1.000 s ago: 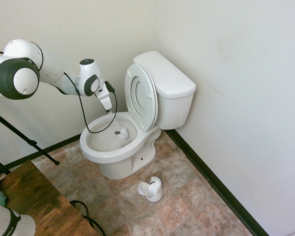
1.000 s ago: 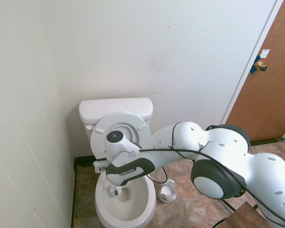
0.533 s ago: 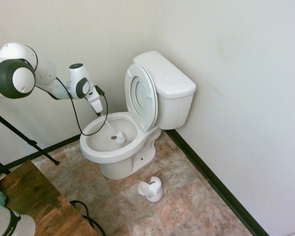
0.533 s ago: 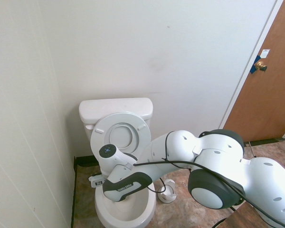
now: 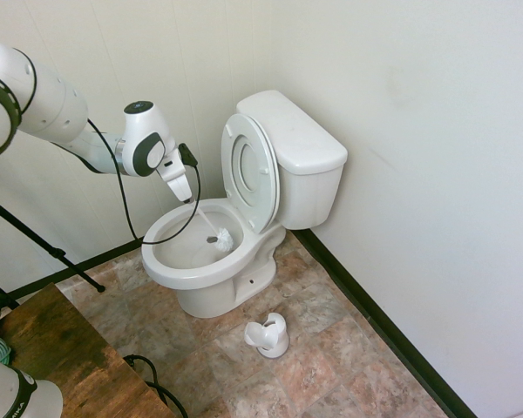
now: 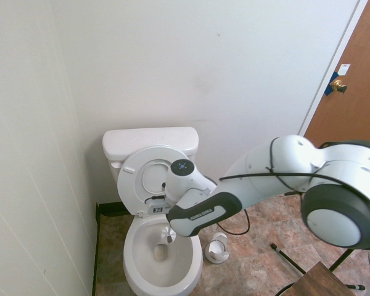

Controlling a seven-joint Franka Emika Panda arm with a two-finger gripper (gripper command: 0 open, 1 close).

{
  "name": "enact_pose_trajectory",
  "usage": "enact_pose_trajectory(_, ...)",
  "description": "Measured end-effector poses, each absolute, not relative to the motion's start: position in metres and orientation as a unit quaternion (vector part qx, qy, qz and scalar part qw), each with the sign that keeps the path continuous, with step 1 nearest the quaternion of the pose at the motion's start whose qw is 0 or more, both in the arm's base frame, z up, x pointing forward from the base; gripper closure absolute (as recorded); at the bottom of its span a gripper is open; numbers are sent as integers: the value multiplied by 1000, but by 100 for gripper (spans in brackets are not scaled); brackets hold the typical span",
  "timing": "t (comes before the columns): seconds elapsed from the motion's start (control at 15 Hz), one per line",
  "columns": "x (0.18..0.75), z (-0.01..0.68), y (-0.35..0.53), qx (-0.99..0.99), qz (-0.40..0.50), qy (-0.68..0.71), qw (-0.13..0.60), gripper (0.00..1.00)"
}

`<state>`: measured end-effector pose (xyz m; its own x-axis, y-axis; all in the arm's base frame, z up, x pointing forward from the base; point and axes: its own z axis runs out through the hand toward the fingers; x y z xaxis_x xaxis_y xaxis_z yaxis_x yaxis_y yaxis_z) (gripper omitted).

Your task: Clean the toilet

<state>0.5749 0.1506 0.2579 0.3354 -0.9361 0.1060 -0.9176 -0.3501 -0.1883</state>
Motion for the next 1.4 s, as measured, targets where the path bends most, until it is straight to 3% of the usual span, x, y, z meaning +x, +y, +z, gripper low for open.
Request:
enact_pose_trajectory(0.6, 539, 328, 2, -757, -98, 643, 57, 100)
enact_pose_trajectory(1.4, 561, 229, -88, -713, -74, 697, 0, 100)
